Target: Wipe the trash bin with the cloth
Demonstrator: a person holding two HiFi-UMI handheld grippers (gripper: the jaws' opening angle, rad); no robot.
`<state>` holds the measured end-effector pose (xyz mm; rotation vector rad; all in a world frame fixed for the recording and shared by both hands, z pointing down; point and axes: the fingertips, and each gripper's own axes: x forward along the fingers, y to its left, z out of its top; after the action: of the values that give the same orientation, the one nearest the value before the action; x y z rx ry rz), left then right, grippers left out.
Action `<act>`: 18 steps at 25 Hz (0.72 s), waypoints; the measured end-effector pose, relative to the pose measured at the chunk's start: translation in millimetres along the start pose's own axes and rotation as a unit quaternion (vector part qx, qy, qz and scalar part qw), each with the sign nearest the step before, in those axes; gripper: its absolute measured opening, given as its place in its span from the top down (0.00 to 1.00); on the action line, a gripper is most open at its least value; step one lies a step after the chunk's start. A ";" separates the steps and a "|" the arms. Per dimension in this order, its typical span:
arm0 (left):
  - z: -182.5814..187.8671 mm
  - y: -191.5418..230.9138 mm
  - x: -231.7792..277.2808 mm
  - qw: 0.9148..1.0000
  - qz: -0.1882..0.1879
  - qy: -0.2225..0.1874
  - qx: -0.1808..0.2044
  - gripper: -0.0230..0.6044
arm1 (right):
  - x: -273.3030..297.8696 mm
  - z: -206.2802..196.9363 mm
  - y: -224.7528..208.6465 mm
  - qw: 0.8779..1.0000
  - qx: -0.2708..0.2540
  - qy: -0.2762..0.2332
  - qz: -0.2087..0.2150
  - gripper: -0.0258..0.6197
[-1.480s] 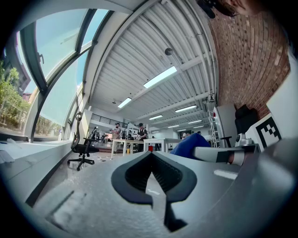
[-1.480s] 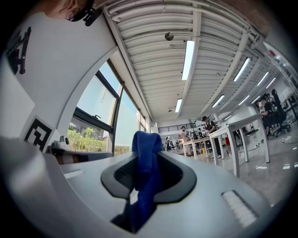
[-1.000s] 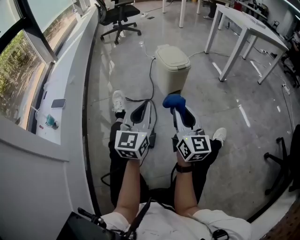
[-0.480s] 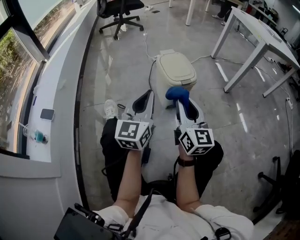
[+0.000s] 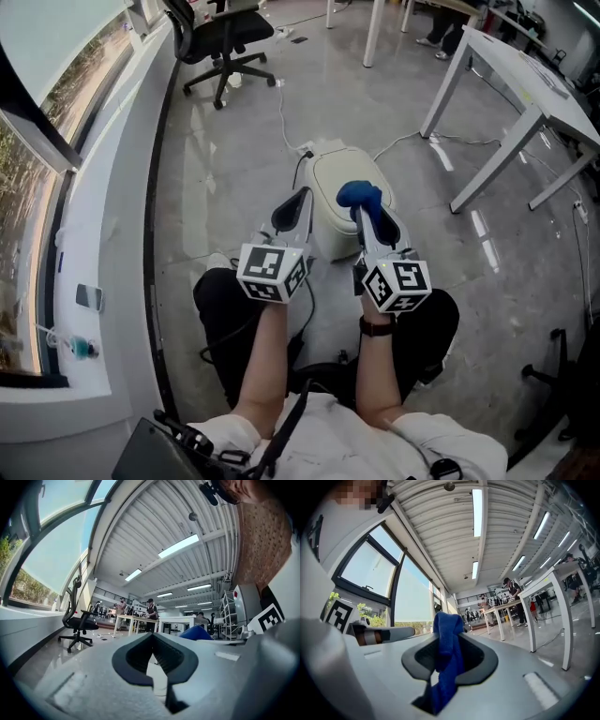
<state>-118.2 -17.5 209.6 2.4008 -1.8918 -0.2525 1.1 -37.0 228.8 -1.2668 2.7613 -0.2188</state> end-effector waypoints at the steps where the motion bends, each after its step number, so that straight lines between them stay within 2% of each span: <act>1: -0.3 5.2 9.3 1.000 -0.008 0.000 -0.001 0.96 | 8.6 -1.6 -3.5 1.000 0.001 0.001 -0.007 0.84; 11: 18.8 67.6 68.7 0.997 -0.083 -0.002 0.008 0.96 | 81.0 3.4 4.9 0.998 0.008 -0.028 -0.056 0.84; 18: 5.1 101.8 92.9 0.992 -0.123 0.008 -0.001 0.96 | 91.1 -14.5 0.1 0.993 0.008 -0.024 -0.115 0.84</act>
<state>-195.6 -131.6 213.1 2.6245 -1.5850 -0.2487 -60.3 -104.8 240.6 -1.5635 2.5650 -0.2225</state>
